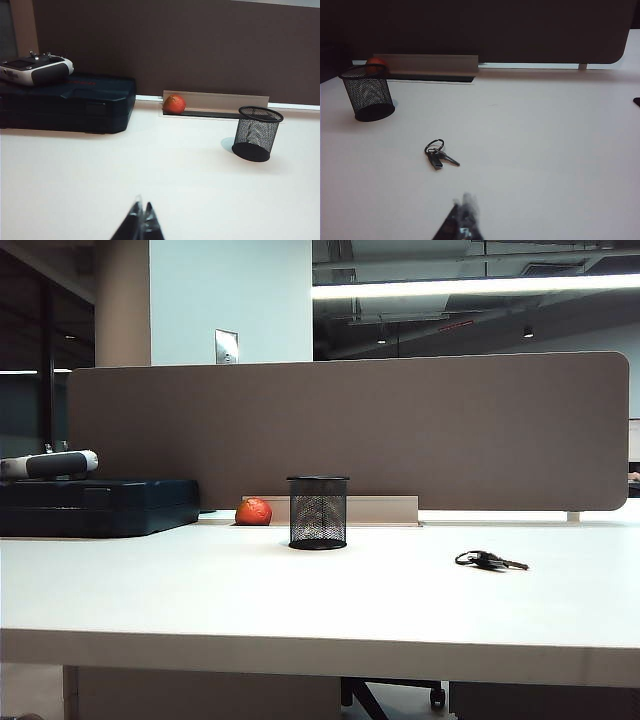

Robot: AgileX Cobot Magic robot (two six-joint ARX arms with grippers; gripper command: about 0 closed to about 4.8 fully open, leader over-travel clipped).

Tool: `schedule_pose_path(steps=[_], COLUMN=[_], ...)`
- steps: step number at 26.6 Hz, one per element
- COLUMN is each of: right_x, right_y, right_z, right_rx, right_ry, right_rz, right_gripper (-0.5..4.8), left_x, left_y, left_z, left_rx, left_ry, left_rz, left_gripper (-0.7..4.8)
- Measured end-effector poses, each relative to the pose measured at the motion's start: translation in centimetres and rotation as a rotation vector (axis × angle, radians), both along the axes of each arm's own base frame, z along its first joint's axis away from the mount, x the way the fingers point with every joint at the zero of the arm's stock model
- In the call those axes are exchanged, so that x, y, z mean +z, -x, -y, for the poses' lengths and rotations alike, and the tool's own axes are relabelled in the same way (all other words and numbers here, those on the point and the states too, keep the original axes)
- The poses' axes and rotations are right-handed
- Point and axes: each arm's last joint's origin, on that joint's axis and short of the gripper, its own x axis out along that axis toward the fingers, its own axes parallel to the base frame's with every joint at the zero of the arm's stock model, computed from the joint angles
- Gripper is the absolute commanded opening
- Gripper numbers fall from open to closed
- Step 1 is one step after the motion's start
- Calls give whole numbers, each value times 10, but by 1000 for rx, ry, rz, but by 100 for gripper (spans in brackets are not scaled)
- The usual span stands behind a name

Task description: Pick up a bunch of keys from the table, then put them into the black basket.

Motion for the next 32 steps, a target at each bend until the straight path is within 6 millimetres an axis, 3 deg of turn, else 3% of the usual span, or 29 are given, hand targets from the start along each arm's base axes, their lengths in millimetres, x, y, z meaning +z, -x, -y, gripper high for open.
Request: schedule_pose_path(steps=[19,32], right_x=[1,45], right_y=[0,10], right_z=[0,1], right_rx=[0,-3], right_ry=[0,-11], right_rz=[10,147], right_gripper=[-9,-9], left_x=[0,15], left_y=[0,4], left_z=[0,3], left_rx=[0,-92], left_ry=[0,-11], left_rz=[0,43], left_gripper=[-5,-6])
